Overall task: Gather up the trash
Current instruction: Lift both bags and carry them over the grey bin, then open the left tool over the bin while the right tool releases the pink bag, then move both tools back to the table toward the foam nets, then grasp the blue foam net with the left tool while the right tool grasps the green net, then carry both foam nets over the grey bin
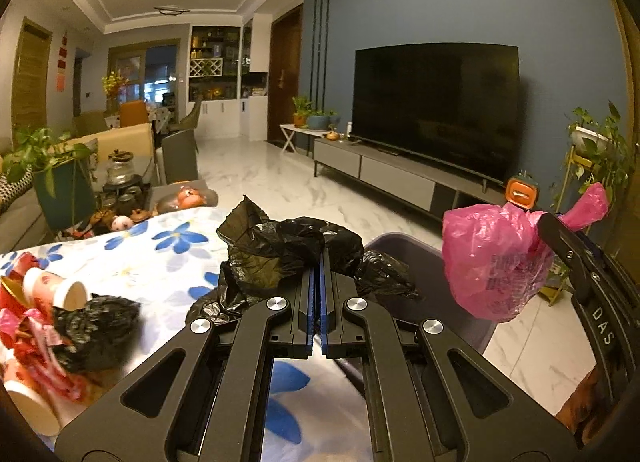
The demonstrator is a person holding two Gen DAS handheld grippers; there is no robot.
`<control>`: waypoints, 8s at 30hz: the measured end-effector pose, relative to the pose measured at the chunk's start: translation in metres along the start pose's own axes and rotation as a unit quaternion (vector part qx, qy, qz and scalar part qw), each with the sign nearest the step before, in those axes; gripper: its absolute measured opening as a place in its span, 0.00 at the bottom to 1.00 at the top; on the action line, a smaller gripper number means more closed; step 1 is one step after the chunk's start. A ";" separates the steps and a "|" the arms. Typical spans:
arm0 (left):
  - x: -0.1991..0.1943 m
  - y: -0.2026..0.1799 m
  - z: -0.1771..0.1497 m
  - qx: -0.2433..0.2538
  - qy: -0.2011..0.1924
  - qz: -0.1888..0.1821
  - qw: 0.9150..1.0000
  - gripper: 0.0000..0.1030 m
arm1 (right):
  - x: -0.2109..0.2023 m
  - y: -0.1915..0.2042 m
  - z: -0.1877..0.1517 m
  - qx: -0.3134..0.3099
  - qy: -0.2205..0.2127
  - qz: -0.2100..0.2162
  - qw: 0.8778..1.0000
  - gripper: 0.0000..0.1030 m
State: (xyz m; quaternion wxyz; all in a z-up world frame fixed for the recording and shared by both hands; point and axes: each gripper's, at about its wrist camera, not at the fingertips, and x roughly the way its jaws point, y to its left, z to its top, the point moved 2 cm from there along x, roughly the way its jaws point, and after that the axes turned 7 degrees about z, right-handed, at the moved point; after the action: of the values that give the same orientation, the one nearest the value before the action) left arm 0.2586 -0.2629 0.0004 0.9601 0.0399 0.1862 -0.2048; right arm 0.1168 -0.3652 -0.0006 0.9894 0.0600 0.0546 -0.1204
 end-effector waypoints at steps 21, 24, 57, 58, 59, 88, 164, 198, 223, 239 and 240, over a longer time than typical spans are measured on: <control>0.044 -0.021 -0.014 -0.007 0.026 -0.039 0.999 0.02 | 0.036 -0.006 -0.004 0.006 0.021 -0.011 1.000 0.16; 0.048 -0.023 -0.016 -0.009 0.036 -0.045 0.998 0.03 | 0.041 -0.007 -0.003 0.006 0.026 -0.010 1.000 0.19; 0.017 -0.025 -0.082 0.060 0.129 -0.196 0.970 0.52 | 0.062 -0.009 -0.012 0.045 0.017 0.051 0.998 0.48; 0.020 -0.029 -0.084 0.061 0.137 -0.205 0.967 0.52 | 0.062 -0.010 -0.011 0.045 0.017 0.051 0.998 0.48; 0.024 -0.033 -0.085 0.063 0.147 -0.215 0.963 0.52 | 0.062 -0.010 -0.011 0.045 0.017 0.052 0.997 0.48; 0.041 -0.054 -0.086 0.058 0.179 -0.248 0.950 0.00 | 0.053 -0.021 -0.007 0.035 -0.004 0.062 0.997 0.52; -0.186 0.278 -0.173 -0.202 0.085 0.264 0.939 0.70 | -0.018 0.217 -0.094 -0.034 0.168 0.222 0.960 0.94; -0.238 0.252 -0.132 -0.188 0.012 0.197 0.962 0.05 | -0.036 0.202 -0.080 -0.033 0.165 0.238 0.957 0.11; -0.123 0.072 -0.041 -0.028 -0.015 0.078 0.996 0.05 | -0.032 0.047 -0.023 -0.008 0.053 0.071 0.996 0.11; -0.019 -0.003 -0.030 -0.001 0.005 0.013 1.000 0.05 | 0.006 0.000 -0.031 -0.001 0.055 0.015 0.998 0.11; -0.014 -0.005 -0.030 0.000 0.007 0.011 1.000 0.05 | 0.007 0.000 -0.032 -0.002 0.056 0.015 0.998 0.11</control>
State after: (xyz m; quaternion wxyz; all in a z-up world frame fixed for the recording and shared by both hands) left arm 0.2343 -0.2571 -0.0226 0.9609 0.0437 0.1926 -0.1941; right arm 0.1208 -0.3623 -0.0335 0.9866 0.0656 0.1092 -0.1014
